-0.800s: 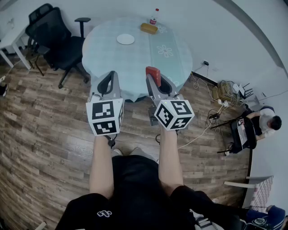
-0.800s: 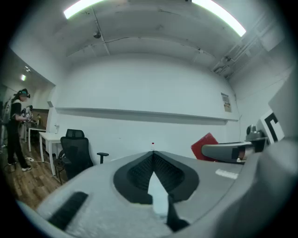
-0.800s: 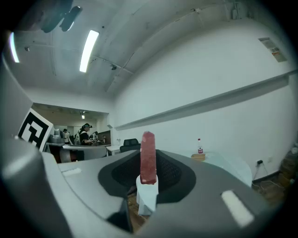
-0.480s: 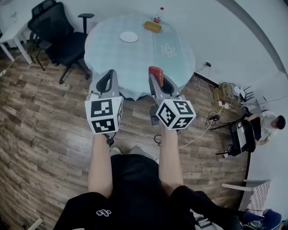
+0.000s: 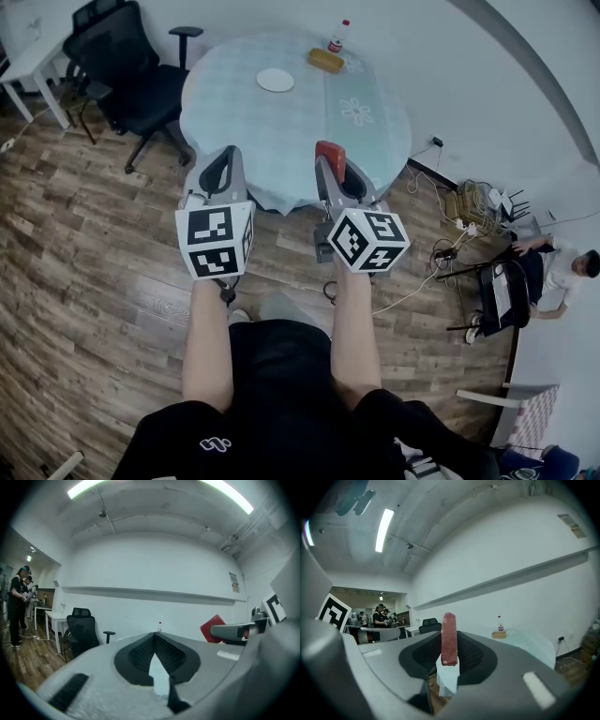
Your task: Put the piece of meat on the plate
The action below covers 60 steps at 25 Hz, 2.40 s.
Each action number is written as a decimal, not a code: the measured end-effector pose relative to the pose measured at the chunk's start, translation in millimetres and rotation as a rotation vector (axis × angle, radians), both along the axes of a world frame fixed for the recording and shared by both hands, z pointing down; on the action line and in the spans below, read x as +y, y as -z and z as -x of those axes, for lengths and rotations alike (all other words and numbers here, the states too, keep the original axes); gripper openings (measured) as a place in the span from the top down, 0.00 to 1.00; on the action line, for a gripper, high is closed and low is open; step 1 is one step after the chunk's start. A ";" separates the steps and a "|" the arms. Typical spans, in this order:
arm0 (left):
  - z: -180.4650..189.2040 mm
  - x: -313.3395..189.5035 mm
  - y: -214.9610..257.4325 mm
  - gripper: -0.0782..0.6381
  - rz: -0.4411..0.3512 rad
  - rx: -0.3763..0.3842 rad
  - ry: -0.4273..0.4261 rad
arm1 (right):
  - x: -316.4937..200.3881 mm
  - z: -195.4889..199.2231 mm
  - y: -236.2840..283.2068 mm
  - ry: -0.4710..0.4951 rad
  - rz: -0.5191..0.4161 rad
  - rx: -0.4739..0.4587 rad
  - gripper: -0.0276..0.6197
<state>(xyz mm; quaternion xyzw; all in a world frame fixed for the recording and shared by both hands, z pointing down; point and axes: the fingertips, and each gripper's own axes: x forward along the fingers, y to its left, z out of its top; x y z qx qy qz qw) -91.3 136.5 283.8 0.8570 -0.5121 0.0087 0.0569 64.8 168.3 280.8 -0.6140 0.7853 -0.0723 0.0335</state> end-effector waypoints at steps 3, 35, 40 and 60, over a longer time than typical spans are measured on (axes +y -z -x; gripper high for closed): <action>1.4 -6.9 -5.3 0.89 0.015 -0.002 -0.003 | -3.9 -3.4 -7.6 -0.012 0.015 -0.005 0.80; -117.2 -333.0 -79.9 0.89 0.193 -0.034 0.021 | -359.7 -127.9 -85.5 0.020 0.185 -0.086 0.80; -125.3 -362.7 -88.3 0.89 0.210 -0.057 0.031 | -389.3 -130.5 -104.2 0.037 0.228 -0.100 0.80; -132.7 -466.5 -152.0 0.89 0.356 -0.067 -0.073 | -459.3 -129.1 -189.2 -0.075 0.452 -0.143 0.80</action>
